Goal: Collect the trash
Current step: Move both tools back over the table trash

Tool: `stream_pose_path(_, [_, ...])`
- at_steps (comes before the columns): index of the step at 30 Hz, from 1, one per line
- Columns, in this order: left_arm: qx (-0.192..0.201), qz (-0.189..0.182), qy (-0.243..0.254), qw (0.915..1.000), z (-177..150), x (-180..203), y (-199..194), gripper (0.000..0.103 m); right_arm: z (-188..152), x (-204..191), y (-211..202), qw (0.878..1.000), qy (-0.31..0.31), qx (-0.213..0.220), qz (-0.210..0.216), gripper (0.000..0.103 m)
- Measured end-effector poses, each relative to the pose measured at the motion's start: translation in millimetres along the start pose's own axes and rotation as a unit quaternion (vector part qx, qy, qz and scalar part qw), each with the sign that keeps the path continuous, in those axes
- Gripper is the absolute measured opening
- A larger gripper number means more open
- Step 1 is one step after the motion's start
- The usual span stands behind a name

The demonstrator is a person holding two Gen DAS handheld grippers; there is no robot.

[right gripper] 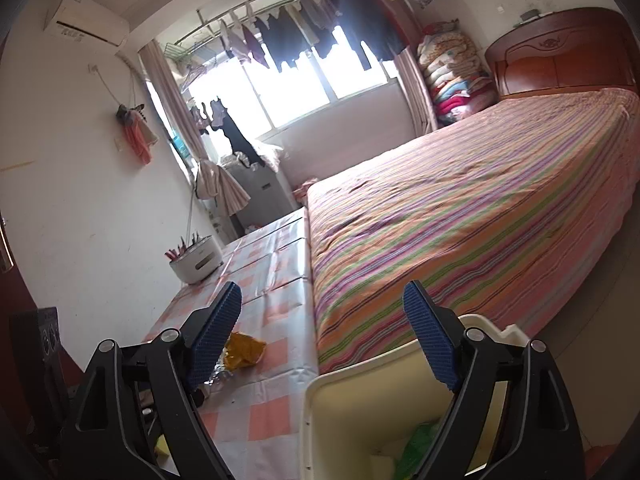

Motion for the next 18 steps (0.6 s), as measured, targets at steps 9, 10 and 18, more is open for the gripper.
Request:
stream_pose_path(9, [0.008,0.068,-0.023,0.9974,6,-55,-13,0.074,-16,-48,30,0.998,-0.022,-0.036,0.045,0.082])
stream_pose_path(10, [0.009,0.078,-0.027,0.9966,6,-63,-15,0.074,-19,-55,34,0.997,-0.024,-0.041,0.052,0.082])
stream_pose_path(18, [0.001,0.119,-0.081,0.9896,2,-133,-30,0.074,-46,-116,63,0.989,-0.062,-0.089,0.105,0.082])
Point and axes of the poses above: each gripper's, at about its wrist camera, not at the fingertips, and y roughly the way its jaws point, x to its right, z to its top, the point moved 2 cm from there along y, roughly the way its jaws point, and after that the axes turned 5 degrees about x, right-handed, at the moved point
